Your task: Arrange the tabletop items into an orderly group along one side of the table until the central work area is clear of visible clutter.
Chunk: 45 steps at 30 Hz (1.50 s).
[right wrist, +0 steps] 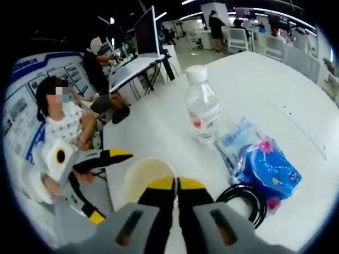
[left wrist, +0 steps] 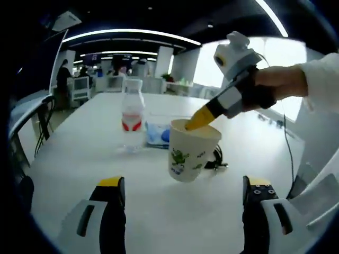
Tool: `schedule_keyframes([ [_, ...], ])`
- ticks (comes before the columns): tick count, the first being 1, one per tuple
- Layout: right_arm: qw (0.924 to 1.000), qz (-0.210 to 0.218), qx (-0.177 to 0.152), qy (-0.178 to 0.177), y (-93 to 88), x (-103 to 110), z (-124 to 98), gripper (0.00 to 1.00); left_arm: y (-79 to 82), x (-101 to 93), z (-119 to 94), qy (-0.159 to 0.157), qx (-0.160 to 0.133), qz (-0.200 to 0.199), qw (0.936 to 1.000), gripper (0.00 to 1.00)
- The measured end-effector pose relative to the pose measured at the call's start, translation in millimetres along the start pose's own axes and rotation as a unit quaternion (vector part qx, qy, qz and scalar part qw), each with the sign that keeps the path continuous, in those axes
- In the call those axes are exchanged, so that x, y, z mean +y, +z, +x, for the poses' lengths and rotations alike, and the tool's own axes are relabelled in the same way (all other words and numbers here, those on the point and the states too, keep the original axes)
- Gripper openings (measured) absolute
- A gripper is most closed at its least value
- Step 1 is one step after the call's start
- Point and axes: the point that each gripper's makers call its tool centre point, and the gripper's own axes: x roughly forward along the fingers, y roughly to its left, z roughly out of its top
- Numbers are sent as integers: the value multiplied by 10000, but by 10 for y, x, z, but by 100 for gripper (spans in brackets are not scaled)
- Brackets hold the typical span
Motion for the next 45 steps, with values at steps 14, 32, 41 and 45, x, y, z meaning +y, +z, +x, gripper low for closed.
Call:
schedule_keyframes([
  [14, 9999, -45, 138, -7, 9, -34, 310, 0, 55, 269, -50, 413, -250, -361, 9982, 92],
  [32, 9995, -94, 289, 11, -146, -34, 425, 0, 1, 202, 3, 314, -96, -76, 9994, 89],
  [41, 9996, -75, 268, -37, -189, -31, 445, 0, -7, 233, -11, 355, -96, -190, 9991, 87],
  [45, 9995, -122, 278, -31, -198, -12, 443, 0, 1, 226, -3, 311, -136, -291, 9990, 85],
])
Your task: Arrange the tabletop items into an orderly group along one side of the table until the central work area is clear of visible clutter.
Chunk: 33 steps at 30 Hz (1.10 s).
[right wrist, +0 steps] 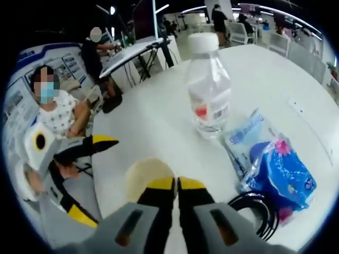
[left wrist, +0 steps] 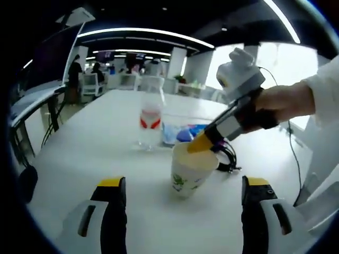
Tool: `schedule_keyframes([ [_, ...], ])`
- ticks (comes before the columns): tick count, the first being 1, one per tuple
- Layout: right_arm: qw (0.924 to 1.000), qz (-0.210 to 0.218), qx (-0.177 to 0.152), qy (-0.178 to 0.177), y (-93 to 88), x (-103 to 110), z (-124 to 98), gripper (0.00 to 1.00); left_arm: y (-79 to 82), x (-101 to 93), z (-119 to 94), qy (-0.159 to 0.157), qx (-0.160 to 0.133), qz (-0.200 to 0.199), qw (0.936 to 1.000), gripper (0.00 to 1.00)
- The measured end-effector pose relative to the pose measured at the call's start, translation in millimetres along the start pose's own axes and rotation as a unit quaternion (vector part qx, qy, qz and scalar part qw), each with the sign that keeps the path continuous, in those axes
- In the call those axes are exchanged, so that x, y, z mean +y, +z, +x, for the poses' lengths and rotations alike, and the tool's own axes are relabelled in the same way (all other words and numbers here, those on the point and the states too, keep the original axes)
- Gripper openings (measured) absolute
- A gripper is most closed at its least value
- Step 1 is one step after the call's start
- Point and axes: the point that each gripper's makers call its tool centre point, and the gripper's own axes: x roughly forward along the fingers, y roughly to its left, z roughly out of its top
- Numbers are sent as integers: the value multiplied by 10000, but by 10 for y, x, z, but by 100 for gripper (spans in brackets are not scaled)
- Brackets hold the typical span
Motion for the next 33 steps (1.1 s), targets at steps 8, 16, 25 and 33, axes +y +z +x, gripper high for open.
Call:
schedule_keyframes([
  [8, 9999, -97, 35, -1, -88, 62, 9, 0, -2, 1, 13, -32, -18, -74, 10000, 83],
  [16, 9999, -133, -47, 20, -123, 128, 12, 3, -7, 0, 18, -49, -35, -191, 9998, 84],
  [25, 9996, -265, -68, 4, -135, 168, 0, 11, -31, -30, 23, -93, 26, -189, 9998, 83],
  [33, 9993, -352, -140, -53, -89, 160, -36, 21, -5, -49, 21, -115, -25, -122, 9999, 83],
])
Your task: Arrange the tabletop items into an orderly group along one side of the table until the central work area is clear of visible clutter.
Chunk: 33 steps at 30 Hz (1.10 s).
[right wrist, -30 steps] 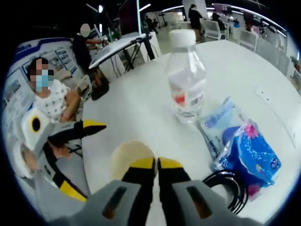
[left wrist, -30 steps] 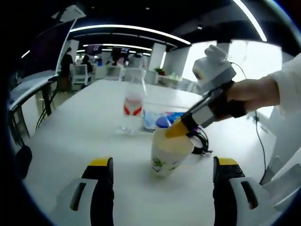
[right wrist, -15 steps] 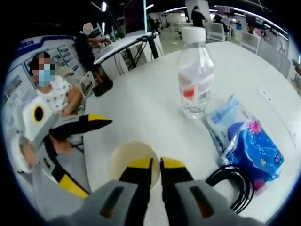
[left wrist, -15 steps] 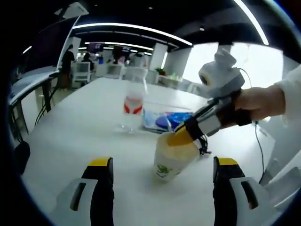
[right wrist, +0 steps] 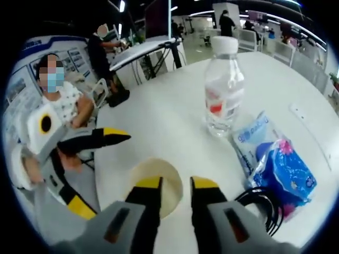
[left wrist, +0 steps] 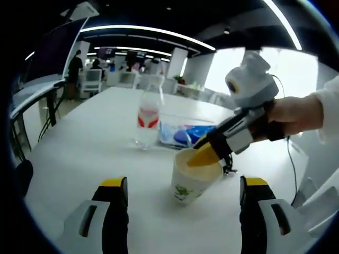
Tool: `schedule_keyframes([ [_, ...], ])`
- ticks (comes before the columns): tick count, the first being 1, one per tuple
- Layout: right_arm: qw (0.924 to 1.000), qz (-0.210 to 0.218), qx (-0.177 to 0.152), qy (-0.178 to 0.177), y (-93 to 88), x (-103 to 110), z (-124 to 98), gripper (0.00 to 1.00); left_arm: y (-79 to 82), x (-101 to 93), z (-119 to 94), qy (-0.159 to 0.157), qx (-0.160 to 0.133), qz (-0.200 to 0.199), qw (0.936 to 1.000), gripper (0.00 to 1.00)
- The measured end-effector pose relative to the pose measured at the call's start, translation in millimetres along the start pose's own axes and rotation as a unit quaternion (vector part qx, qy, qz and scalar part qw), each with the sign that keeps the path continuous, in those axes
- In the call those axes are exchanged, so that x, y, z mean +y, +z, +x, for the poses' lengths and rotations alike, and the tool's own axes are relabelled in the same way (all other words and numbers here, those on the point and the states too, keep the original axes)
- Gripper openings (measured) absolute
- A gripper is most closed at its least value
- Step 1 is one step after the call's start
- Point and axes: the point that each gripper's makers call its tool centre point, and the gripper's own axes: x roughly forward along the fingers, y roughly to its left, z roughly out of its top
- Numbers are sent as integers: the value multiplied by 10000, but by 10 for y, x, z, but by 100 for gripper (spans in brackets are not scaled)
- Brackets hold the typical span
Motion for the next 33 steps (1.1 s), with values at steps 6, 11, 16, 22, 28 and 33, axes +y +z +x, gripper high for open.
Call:
schedule_keyframes([
  [6, 9999, 11, -77, 76, 51, 38, -44, 30, -35, 12, 7, 13, 76, -5, 10000, 83],
  [11, 10000, -11, -69, -18, 37, 7, -87, 40, -33, 19, 5, 46, 79, -2, 10000, 84],
  [16, 9997, 57, -191, -115, 29, -18, -200, 48, -55, 30, 16, 104, 149, 70, 9998, 87],
  [22, 9985, 227, -448, -226, 35, -99, -373, 51, -76, 13, 28, 78, 195, 96, 9997, 87],
  [28, 9966, 294, -696, -339, -17, -176, -599, 51, -99, -4, 35, 63, 247, 166, 9995, 87],
  [33, 9934, 519, -878, -533, -149, -301, -775, 50, -146, -9, 42, 65, 347, 238, 9991, 87],
])
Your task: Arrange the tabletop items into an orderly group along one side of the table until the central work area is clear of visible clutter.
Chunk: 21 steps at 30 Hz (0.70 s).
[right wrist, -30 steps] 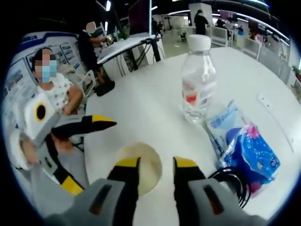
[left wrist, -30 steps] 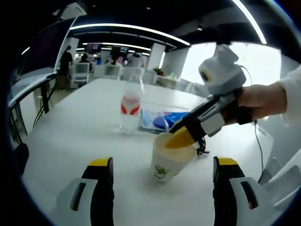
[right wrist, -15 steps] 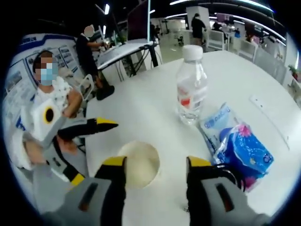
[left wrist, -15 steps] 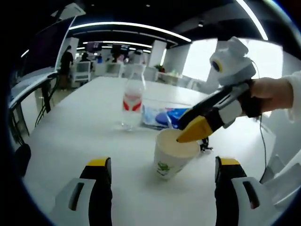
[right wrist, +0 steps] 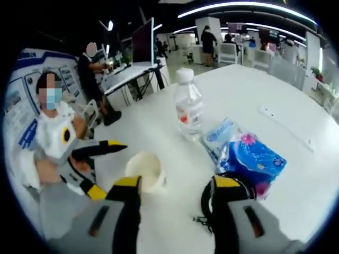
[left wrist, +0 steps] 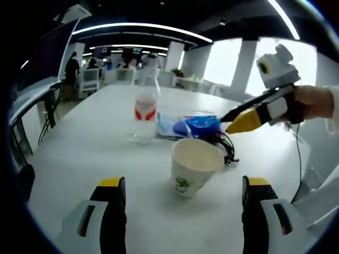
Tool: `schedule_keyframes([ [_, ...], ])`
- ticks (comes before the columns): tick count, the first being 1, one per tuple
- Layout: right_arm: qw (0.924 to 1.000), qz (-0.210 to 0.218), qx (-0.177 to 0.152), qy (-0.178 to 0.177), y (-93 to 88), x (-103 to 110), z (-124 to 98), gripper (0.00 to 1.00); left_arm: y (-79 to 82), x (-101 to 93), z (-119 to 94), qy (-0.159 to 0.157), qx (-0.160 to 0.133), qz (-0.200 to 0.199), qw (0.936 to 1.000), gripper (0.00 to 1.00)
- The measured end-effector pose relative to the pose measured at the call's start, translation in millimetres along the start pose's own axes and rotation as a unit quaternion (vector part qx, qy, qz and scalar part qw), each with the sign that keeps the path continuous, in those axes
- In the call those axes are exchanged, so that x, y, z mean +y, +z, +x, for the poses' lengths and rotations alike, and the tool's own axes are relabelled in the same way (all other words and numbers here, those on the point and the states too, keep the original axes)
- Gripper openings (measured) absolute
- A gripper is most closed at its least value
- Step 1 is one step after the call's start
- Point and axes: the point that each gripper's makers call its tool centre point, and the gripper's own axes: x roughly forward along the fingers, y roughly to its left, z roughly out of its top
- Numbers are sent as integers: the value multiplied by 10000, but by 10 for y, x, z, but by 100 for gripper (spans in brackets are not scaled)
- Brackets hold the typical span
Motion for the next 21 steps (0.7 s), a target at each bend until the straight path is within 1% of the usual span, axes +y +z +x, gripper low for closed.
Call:
schedule_keyframes([
  [3, 9997, 175, -85, -114, -76, -103, -119, 50, -21, -28, 7, -37, 49, 48, 10000, 87],
  [5, 9995, 241, -125, -163, -118, -147, -181, 50, -41, -49, 8, -57, 108, 127, 9998, 87],
  [11, 9979, 495, -239, -332, -297, -249, -390, 50, -88, -60, 7, -57, 200, 160, 9997, 87],
  [13, 9971, 597, -267, -378, -376, -273, -450, 50, -102, -62, 9, -52, 231, 171, 9996, 86],
  [17, 9950, 830, -262, -494, -588, -333, -553, 50, -133, -72, 7, -41, 303, 196, 9993, 86],
  [21, 9929, 1004, -207, -602, -792, -391, -641, 49, -154, -74, 8, -33, 340, 211, 9992, 86],
])
